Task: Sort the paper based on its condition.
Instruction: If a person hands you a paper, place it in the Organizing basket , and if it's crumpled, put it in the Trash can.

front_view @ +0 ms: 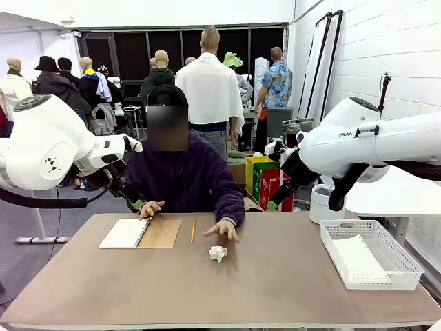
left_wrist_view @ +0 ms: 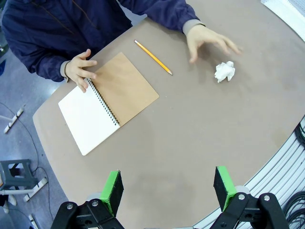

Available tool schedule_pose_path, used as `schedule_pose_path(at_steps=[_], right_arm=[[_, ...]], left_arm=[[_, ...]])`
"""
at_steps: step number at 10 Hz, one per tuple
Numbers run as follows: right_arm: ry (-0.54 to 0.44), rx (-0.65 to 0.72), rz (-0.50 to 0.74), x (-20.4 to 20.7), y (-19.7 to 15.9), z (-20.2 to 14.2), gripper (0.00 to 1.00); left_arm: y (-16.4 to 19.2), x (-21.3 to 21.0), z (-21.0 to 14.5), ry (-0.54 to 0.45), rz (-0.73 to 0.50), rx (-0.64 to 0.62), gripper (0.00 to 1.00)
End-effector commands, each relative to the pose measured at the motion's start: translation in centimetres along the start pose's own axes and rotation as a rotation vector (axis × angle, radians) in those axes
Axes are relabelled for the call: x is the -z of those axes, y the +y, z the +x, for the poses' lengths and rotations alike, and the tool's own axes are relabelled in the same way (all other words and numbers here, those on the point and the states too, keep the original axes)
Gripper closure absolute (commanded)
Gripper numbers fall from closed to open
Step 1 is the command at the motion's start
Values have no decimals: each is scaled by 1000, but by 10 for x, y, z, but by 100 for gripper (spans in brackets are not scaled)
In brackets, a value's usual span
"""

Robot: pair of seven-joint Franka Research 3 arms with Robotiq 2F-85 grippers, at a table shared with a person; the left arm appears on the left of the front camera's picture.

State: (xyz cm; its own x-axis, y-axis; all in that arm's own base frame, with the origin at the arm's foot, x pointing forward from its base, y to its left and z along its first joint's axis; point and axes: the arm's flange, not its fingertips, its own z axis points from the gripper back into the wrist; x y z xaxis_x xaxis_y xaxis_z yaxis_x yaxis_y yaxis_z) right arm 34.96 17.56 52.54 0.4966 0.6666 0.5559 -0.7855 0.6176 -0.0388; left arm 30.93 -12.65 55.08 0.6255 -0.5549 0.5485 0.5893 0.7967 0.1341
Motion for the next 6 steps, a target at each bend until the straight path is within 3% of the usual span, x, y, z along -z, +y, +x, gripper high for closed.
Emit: schedule_pose_path(at_steps=[1, 6], right_arm=[[-11, 11, 7, -1, -1, 0, 0], [-11, 11, 7, -1, -1, 0, 0]], left_arm=[[1, 0, -1, 3, -3, -3, 0], [1, 0, -1, 3, -3, -3, 0]])
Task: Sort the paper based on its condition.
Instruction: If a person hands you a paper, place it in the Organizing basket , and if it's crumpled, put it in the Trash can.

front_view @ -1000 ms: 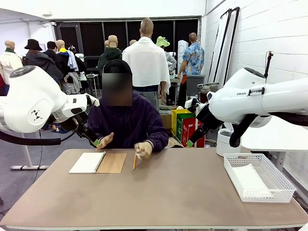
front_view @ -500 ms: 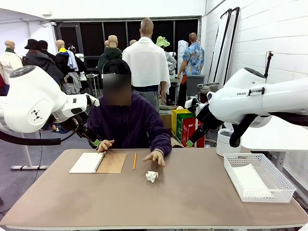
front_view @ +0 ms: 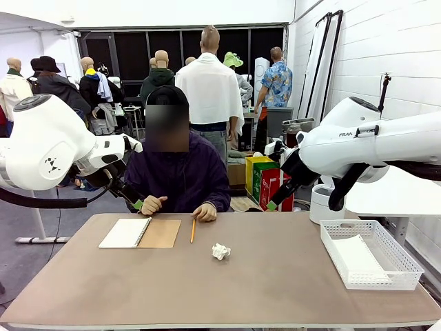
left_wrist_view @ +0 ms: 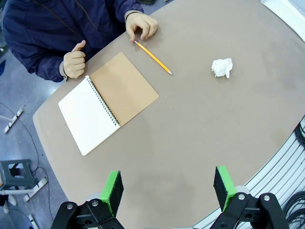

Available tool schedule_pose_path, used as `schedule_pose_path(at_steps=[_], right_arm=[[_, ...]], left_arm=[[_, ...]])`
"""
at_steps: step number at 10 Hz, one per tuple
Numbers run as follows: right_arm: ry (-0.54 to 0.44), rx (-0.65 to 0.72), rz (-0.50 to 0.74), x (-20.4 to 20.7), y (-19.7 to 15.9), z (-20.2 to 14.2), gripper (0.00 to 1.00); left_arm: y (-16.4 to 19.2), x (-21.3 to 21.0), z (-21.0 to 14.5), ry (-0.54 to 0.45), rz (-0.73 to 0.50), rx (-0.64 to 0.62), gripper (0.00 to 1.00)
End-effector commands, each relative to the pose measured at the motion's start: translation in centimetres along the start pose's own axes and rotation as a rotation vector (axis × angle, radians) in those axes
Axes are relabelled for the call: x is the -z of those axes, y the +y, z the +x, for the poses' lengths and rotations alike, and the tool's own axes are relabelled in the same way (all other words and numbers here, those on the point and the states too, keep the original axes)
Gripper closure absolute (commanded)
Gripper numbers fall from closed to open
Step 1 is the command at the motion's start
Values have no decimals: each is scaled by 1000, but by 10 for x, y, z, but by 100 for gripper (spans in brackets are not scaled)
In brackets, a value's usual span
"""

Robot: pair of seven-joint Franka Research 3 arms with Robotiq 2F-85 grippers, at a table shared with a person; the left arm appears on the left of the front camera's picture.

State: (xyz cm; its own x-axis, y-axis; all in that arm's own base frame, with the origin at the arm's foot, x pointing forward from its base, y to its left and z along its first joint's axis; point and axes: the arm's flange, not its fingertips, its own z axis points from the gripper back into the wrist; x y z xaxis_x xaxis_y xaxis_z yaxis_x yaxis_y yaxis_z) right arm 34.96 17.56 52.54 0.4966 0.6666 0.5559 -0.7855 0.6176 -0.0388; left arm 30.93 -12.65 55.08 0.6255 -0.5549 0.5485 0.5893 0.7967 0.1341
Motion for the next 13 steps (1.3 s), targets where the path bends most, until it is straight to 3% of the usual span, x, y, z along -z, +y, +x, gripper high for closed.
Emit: schedule_pose_path(at_steps=[1, 6, 8, 13], right_arm=[[-11, 11, 7, -1, -1, 0, 0], [23, -29, 7, 8, -5, 8, 0], [94, -69, -33, 29, -17, 29, 0], [248, -220, 56, 114, -31, 85, 0]], left_arm=[[1, 0, -1, 3, -3, -3, 0], [1, 0, -1, 3, -3, -3, 0], [1, 0, -1, 3, -3, -3, 0], [1, 0, -1, 3, -3, -3, 0]])
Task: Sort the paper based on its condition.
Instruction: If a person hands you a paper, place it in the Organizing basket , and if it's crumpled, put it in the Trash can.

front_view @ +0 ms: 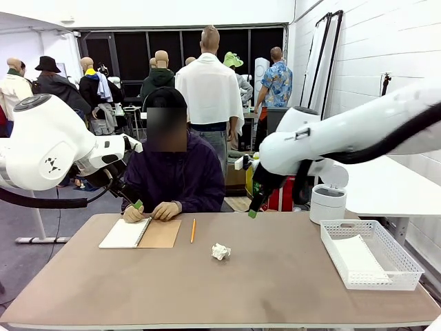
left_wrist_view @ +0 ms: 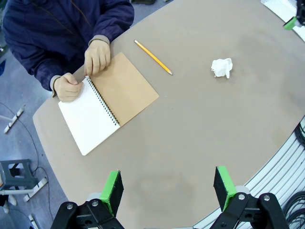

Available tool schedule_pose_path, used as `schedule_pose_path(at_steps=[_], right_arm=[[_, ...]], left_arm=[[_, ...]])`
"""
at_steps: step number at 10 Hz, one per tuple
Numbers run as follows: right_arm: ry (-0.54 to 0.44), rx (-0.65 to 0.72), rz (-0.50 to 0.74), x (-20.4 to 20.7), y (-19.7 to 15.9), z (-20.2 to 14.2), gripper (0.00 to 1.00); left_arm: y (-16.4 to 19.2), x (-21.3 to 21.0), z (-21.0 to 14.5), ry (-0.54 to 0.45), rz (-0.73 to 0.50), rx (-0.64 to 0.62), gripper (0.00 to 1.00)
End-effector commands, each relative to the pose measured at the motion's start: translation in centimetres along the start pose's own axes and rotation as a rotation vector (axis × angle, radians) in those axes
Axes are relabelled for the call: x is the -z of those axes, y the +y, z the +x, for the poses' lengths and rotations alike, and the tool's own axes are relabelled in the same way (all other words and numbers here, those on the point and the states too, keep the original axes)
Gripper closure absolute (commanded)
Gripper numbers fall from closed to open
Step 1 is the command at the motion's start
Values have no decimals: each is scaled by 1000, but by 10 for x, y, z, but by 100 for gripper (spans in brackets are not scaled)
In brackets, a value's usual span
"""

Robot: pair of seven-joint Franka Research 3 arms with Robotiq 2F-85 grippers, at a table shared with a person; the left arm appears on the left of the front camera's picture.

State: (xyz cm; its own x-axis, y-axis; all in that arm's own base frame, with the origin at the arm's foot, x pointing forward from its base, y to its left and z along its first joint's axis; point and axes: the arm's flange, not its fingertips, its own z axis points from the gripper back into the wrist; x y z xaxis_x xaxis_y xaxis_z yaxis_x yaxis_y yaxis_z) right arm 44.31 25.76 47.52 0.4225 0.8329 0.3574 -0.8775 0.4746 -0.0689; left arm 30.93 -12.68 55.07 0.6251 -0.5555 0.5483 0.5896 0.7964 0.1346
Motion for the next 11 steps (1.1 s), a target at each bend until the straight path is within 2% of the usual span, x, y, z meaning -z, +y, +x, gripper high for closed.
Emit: schedule_pose_path(at_steps=[1, 3, 9, 11], right_arm=[[45, -76, 27, 17, -11, 19, 0], [61, -107, 50, 36, -9, 28, 0], [45, -69, 45, 38, -4, 26, 0], [61, -103, 32, 50, -11, 38, 0]], left_arm=[[2, 0, -1, 3, -3, -4, 0], [2, 0, -1, 3, -3, -4, 0], [2, 0, -1, 3, -3, -4, 0], [2, 0, -1, 3, -3, -4, 0]])
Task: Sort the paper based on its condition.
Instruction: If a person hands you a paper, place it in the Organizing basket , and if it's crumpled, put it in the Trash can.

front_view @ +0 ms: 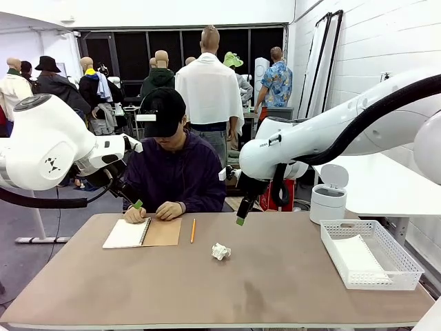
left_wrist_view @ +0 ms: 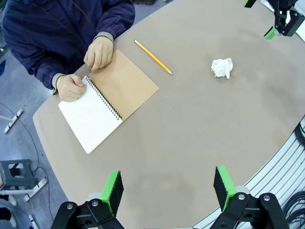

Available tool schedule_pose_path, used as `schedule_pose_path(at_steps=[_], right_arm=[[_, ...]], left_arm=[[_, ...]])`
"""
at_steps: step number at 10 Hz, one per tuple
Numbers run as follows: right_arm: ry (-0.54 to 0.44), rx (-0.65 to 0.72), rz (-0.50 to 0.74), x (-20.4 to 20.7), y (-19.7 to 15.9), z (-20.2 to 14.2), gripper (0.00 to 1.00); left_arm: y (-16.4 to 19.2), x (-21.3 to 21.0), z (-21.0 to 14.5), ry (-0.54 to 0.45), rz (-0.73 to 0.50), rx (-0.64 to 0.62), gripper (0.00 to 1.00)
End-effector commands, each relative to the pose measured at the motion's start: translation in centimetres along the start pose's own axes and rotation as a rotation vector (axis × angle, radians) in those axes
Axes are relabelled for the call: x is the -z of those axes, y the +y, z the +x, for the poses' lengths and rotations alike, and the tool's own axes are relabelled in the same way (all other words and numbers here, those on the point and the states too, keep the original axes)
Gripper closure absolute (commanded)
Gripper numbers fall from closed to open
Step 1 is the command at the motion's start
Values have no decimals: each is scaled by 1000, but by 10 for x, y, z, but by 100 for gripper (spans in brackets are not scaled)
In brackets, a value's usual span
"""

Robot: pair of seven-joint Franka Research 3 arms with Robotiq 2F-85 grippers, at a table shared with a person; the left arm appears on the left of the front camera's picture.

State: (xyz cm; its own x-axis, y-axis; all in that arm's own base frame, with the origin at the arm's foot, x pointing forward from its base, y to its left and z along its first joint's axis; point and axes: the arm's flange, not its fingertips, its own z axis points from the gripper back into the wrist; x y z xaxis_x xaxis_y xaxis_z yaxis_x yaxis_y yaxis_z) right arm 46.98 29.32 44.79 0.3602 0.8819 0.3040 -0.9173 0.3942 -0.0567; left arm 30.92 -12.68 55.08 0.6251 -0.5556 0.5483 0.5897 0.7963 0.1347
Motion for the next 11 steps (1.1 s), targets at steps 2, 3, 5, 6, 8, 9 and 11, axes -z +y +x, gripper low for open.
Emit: schedule_pose_path(at_steps=[2, 3, 5, 6, 8, 9, 11], right_arm=[[40, -118, 38, 34, -14, 24, 0], [50, -177, 72, 47, -16, 32, 0], [75, -289, 98, 68, -20, 46, 0], [86, -305, 123, 77, -20, 53, 0], [99, -337, 171, 92, -17, 62, 0], [109, -348, 185, 99, -17, 63, 0], [121, -361, 204, 109, -14, 63, 0]], left_arm=[[2, 0, -1, 3, -3, -4, 0], [2, 0, -1, 3, -3, -4, 0], [2, 0, -1, 3, -3, -4, 0], [2, 0, -1, 3, -3, -4, 0], [2, 0, -1, 3, -3, -4, 0], [2, 0, -1, 3, -3, -4, 0], [2, 0, -1, 3, -3, -4, 0]])
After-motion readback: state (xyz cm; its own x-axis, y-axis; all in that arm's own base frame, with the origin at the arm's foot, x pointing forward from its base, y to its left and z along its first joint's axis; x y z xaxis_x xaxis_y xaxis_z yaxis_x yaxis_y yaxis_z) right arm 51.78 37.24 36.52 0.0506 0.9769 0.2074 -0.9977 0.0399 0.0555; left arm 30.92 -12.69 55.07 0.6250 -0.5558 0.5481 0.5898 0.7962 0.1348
